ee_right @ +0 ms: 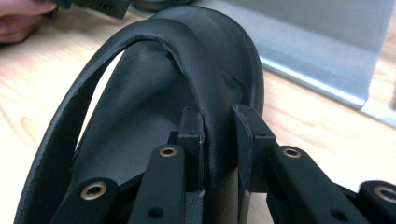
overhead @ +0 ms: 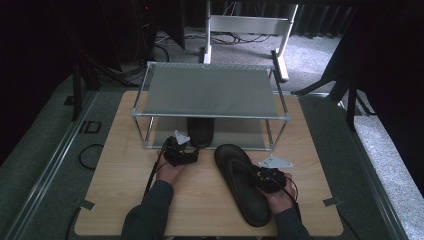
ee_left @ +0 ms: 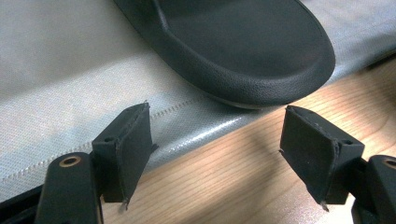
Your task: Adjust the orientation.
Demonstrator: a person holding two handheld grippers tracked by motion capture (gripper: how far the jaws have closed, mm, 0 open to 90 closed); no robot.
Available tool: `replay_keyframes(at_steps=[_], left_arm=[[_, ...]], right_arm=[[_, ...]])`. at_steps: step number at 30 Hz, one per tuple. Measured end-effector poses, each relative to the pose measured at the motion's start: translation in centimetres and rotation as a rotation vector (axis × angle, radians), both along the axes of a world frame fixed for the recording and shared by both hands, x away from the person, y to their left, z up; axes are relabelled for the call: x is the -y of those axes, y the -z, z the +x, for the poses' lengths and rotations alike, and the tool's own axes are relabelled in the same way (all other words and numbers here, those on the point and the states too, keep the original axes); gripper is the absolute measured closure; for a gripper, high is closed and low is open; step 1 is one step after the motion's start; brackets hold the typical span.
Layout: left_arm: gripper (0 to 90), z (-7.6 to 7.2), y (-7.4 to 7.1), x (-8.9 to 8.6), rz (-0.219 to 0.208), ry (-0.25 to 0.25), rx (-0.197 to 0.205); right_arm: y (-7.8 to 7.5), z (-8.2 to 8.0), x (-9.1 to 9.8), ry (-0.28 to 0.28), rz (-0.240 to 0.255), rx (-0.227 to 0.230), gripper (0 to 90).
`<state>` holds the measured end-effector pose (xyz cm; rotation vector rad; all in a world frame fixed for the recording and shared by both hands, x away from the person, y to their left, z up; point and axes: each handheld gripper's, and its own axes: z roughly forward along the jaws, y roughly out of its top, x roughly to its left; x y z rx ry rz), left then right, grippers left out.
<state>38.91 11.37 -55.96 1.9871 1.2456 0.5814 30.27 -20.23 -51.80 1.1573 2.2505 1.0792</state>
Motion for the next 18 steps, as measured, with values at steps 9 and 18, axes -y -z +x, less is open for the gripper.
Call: replay_keyframes(at_steps=[9, 18], left_arm=[[25.8, 0.0, 0.0, 0.0, 0.000, 0.000, 0.000], [25.8, 0.0, 0.0, 0.0, 0.000, 0.000, 0.001]], right_arm=[[-0.5, 2.0, -0.5, 0.042, 0.010, 0.022, 73.8], [-0.7, 3.8, -1.4, 0.075, 0.012, 0.039, 73.7]])
